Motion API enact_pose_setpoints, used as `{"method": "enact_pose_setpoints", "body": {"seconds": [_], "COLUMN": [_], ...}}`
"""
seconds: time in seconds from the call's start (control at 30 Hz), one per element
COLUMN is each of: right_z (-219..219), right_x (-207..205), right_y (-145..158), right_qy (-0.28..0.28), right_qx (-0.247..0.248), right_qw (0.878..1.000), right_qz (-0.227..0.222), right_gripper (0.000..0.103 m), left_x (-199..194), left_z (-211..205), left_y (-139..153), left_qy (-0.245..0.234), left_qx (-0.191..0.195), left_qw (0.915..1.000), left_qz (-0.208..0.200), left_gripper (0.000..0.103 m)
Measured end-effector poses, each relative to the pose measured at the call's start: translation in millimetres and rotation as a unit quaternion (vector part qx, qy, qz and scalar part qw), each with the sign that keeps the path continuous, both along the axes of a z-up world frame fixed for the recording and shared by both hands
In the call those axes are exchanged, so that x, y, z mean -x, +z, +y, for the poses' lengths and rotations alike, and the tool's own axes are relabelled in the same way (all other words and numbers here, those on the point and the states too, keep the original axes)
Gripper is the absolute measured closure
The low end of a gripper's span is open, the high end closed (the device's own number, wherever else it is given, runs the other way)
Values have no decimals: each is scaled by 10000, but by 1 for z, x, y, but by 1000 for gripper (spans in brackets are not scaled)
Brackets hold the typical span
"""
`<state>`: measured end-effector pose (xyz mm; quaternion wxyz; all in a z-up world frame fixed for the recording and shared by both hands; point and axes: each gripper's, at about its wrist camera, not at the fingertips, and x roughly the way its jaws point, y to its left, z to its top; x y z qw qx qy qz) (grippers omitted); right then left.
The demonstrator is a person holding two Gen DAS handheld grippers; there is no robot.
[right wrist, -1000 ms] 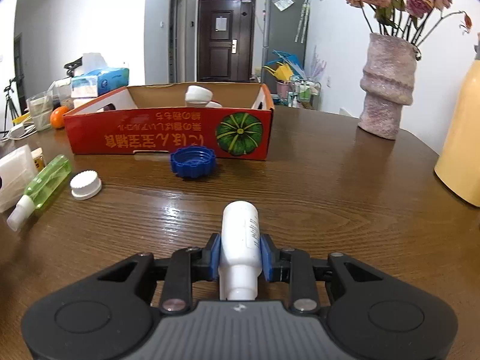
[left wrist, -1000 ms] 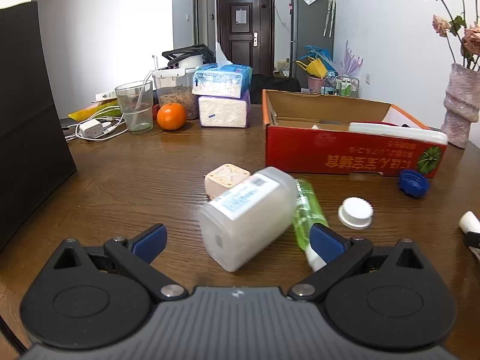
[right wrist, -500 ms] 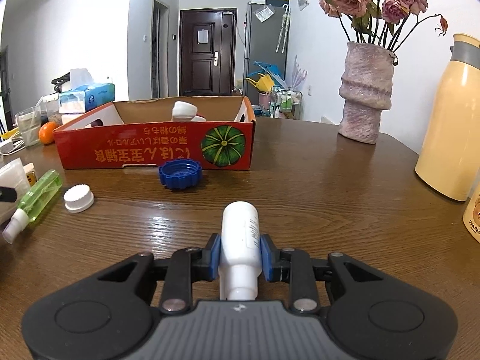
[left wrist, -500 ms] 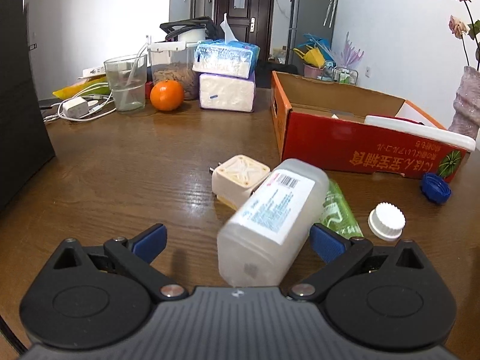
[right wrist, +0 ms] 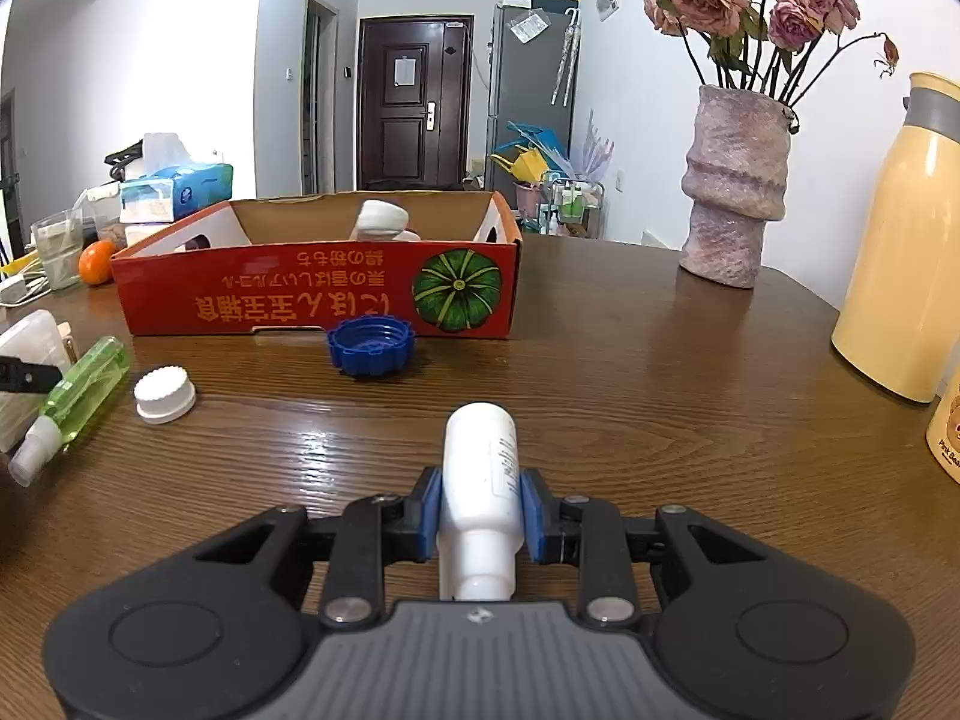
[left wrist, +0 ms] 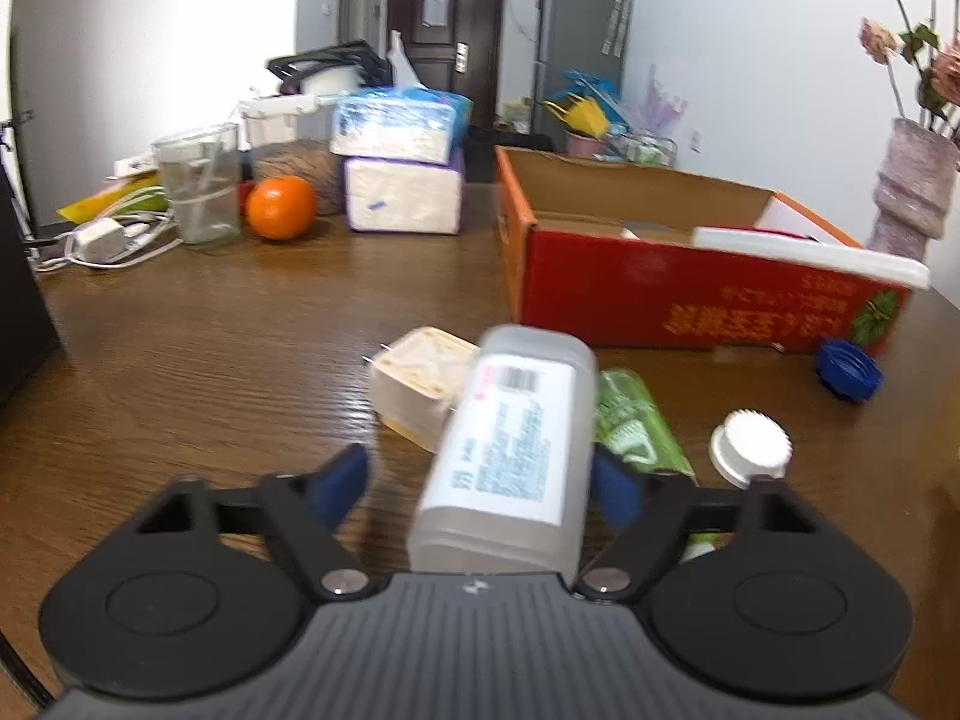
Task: Organize rigid objects
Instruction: 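Grasp the white rectangular plastic container with the left gripper while the right gripper holds the bottle, then carry the white container and lotion bottle in both grippers over the box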
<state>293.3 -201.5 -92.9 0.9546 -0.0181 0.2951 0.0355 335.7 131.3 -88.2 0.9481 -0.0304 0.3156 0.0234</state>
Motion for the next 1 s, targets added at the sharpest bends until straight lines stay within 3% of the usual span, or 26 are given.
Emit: {"method": "enact_pose_setpoints", "body": {"seconds": [0.03,0.1,0.17,0.63,1.0], "right_z": [0,1,0,1,3], "right_x": [0,2,3,8,15], "right_y": [0,1,1,4,6], "right_qy": [3,0,-13,68,156], "right_qx": [4,9,2,-114,-167], "right_qw": [10000,10000,10000,9997,9993], "right_qz": [-12,-43,-62,-190,-284], "right_gripper": [76,76,76,76,76], "left_x": [0,0,1,23,50], "left_z": [-1,-4,-6,-17,-20], "left_y": [0,-1,-2,14,33], "left_qy": [-88,-210,-219,56,358], "left_qx": [19,9,-38,-99,107], "left_qw": [10000,9998,9997,9991,9952], "left_qz": [15,52,47,-406,-900], "left_gripper": [47,56,60,60,60]}}
